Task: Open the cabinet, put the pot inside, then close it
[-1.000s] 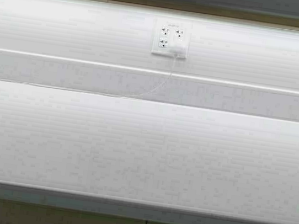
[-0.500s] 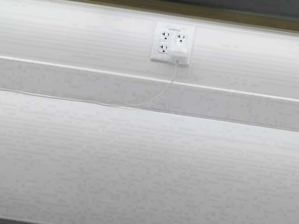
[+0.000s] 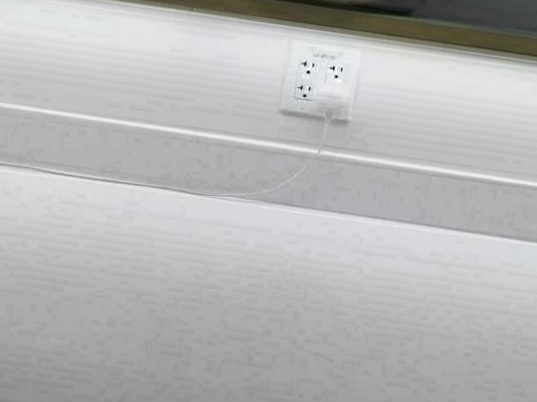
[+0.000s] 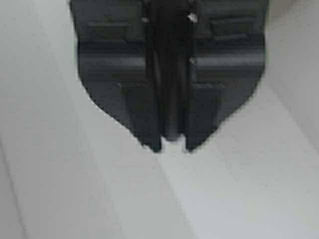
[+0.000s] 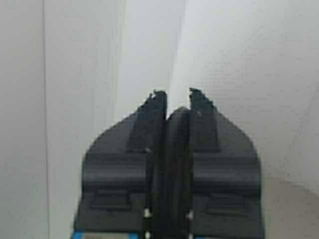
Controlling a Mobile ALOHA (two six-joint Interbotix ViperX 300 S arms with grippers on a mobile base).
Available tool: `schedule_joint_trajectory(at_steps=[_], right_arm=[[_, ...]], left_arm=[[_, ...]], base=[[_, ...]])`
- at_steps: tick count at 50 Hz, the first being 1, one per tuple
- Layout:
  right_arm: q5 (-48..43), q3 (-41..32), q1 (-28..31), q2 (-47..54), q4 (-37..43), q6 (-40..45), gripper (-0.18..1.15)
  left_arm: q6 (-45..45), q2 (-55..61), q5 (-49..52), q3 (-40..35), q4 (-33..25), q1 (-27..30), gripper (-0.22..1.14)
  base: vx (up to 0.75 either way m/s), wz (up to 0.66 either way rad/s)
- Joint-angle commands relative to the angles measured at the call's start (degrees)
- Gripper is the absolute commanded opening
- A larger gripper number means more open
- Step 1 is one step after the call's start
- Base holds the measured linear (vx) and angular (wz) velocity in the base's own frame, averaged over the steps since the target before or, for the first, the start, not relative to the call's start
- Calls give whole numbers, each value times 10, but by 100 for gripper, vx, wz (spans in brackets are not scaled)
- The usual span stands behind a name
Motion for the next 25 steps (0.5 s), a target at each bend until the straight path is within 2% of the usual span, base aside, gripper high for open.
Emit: schedule_joint_trajectory(at_steps=[1,19,22,25], right_arm=[[4,-36,64,4,-24,14,8],[4,-49,51,19,-38,14,7],[4,-49,51,19,-37,18,10],[4,-50,51,18,-37,17,18]], left_arm=[[-31,8,44,-30,16,-54,4],[-66,36,64,-40,16,-42,3],[-69,34,61,-39,13,-42,4],[-76,30,46,-34,13,-42,6]], base=[[1,-1],[0,0],[0,0],[0,0]])
